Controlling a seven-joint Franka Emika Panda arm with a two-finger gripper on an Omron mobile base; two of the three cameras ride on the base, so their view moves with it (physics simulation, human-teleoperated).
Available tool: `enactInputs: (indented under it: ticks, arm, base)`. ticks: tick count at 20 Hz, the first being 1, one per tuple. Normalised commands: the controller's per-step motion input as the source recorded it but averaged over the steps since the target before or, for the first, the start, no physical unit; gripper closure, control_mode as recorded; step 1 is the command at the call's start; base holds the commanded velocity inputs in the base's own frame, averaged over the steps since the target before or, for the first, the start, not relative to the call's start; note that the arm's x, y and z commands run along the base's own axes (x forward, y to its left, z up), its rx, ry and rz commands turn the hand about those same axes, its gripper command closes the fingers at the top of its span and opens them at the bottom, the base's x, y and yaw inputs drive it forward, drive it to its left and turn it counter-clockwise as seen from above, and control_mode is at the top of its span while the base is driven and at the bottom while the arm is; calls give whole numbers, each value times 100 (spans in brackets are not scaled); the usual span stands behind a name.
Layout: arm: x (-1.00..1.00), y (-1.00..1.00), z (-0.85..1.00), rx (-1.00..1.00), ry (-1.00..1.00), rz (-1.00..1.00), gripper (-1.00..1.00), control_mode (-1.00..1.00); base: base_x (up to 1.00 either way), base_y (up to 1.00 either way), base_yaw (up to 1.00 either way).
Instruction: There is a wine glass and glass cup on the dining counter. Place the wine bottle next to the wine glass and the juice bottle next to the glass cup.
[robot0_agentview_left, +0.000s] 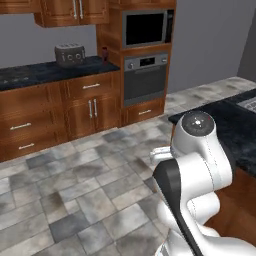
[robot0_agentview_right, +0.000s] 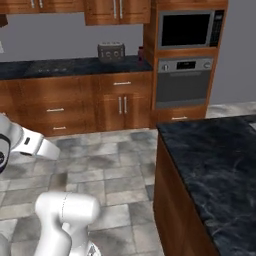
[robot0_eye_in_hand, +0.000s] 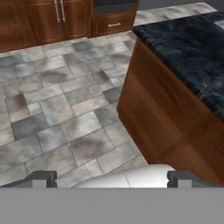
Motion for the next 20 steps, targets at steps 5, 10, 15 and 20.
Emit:
enactInputs:
  ticks: [5, 10, 15, 20]
  arm:
    - [0, 0, 0, 0, 0, 0, -100, 100]
    - [0, 0, 0, 0, 0, 0, -100, 100]
    - [0, 0, 0, 0, 0, 0, -100, 100]
    - [0, 0, 0, 0, 0, 0, -100, 100]
  base:
    - [94, 4, 0]
    - [94, 0, 0]
    - [94, 0, 0]
    - [94, 0, 0]
